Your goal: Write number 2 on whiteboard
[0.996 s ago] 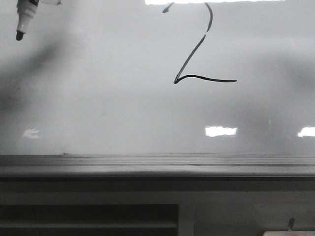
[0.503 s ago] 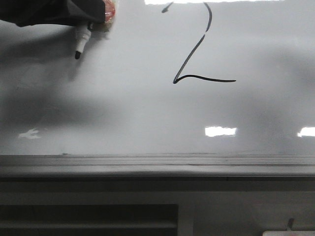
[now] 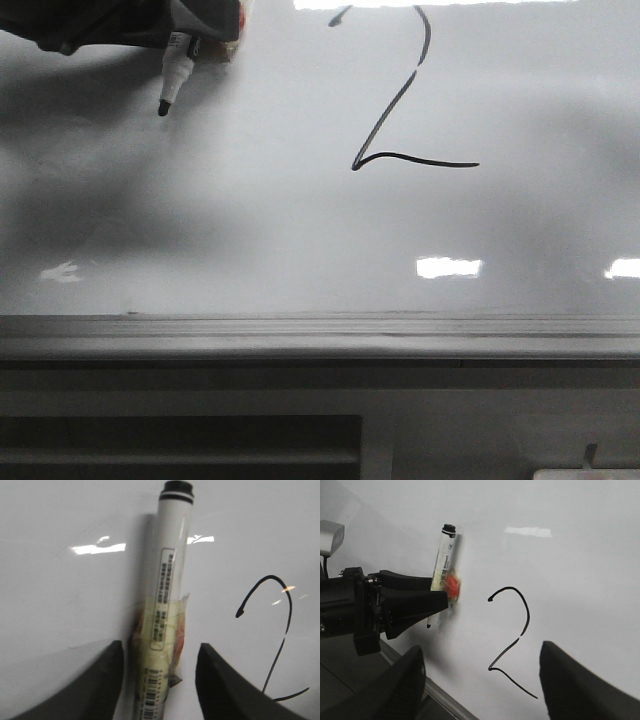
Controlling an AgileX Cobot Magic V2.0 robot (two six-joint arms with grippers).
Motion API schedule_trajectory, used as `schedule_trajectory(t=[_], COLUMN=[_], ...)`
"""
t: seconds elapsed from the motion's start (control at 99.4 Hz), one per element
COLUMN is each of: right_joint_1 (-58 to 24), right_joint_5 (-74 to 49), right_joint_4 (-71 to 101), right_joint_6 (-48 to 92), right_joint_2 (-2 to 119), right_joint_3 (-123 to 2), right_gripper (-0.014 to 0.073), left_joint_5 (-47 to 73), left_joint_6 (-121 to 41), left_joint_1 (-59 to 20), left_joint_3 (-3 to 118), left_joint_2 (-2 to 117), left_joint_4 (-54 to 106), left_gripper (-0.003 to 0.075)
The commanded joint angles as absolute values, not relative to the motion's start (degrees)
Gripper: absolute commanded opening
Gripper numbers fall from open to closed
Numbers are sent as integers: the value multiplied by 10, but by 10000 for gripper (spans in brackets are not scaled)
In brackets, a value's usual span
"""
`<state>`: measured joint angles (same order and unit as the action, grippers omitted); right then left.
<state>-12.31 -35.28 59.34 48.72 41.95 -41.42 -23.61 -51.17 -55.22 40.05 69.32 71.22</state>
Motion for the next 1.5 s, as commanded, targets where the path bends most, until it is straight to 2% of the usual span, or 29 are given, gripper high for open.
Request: schedule_trajectory(t=[0.0,0.201,0.493,0.564,0.644,0.735,0.775,0.805,1.016,1.258,1.318,1.328,1.489], right_joint_1=[-120,-120,-120,-120,-120,-120,-120,-120,-120,-120,-120,-120,-120], right_joint_5=[-337,-336,-322,-316,-314,-307,-299,-291,-239,-239,-229,-212,-212], right_joint_4=[616,609,609,609,609,609,609,609,609,610,634,652,654], right_joint_6=[488,488,488,488,488,500,505,510,544,544,544,544,544], right_joint_2=[418,417,416,416,410,386,366,350,180,3,-17,-9,-9], right_joint_3=[-427,-427,-427,-427,-425,-414,-398,-386,-254,-122,-103,-85,-77], right_gripper=[433,433,410,322,139,-74,-64,-62,-68,-68,-68,-68,-68], left_joint_5=[-269,-270,-265,-259,-240,-198,-182,-168,-101,-98,-98,-97,-97], left_joint_6=[-506,-522,-679,-708,-729,-735,-735,-736,-736,-735,-735,-735,-735], left_joint_1=[-552,-552,-552,-552,-552,-552,-552,-552,-552,-552,-552,-552,-552], left_joint_3=[419,419,400,393,381,361,349,340,249,143,129,120,120], left_joint_2=[684,656,522,489,452,410,394,377,266,130,97,60,58], left_joint_4=[700,700,702,702,702,702,702,699,705,747,754,755,755], left_gripper=[431,433,429,407,331,152,22,-21,-20,-20,-20,-20,-20])
